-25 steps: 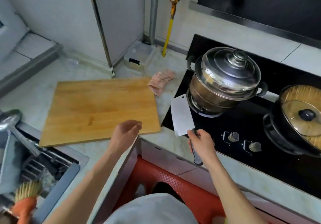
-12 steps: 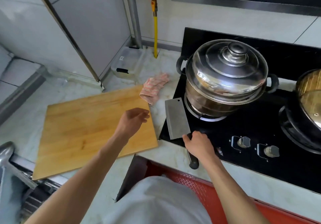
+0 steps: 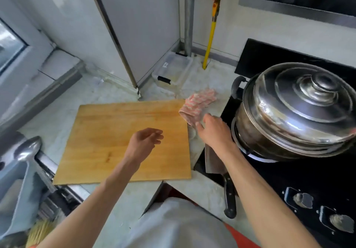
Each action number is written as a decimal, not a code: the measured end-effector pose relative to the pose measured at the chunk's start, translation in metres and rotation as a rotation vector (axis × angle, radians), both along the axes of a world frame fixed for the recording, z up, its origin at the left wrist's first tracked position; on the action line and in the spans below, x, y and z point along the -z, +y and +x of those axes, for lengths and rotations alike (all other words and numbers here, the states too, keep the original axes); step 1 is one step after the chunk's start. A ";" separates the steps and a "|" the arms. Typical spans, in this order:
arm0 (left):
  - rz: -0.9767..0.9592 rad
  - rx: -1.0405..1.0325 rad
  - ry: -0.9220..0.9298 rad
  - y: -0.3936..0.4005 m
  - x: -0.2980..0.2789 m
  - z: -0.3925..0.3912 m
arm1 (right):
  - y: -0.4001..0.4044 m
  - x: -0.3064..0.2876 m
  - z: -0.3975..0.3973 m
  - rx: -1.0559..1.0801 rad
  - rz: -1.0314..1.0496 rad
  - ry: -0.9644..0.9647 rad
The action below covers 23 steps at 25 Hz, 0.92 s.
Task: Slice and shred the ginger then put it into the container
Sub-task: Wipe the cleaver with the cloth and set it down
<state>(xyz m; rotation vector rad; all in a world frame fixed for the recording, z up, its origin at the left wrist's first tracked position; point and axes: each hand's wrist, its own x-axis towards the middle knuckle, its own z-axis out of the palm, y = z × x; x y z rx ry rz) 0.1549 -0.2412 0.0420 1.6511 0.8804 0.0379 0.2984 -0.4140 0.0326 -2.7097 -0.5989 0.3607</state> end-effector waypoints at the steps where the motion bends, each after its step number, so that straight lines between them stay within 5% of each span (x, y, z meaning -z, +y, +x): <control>1: 0.006 -0.018 0.011 0.007 0.000 -0.004 | 0.016 0.003 0.013 -0.022 0.053 -0.039; 7: 0.010 -0.174 0.075 0.030 0.008 -0.028 | 0.071 0.061 0.073 -0.153 -0.124 0.035; 10: -0.040 -0.180 0.068 0.029 0.012 -0.030 | 0.070 0.069 0.069 -0.174 0.221 -0.012; 13: -0.080 -0.199 0.039 0.028 0.015 -0.029 | 0.052 0.041 0.024 -0.447 0.515 -0.183; 16: -0.072 -0.244 0.009 0.036 0.024 -0.029 | 0.028 0.060 -0.041 -0.797 0.288 -0.154; 19: 0.002 -0.206 0.015 0.043 0.037 -0.032 | 0.010 0.093 -0.058 -0.867 -0.046 -0.109; 23: 0.461 0.057 0.075 0.061 0.046 -0.027 | 0.039 0.091 -0.012 -0.840 -0.122 -0.146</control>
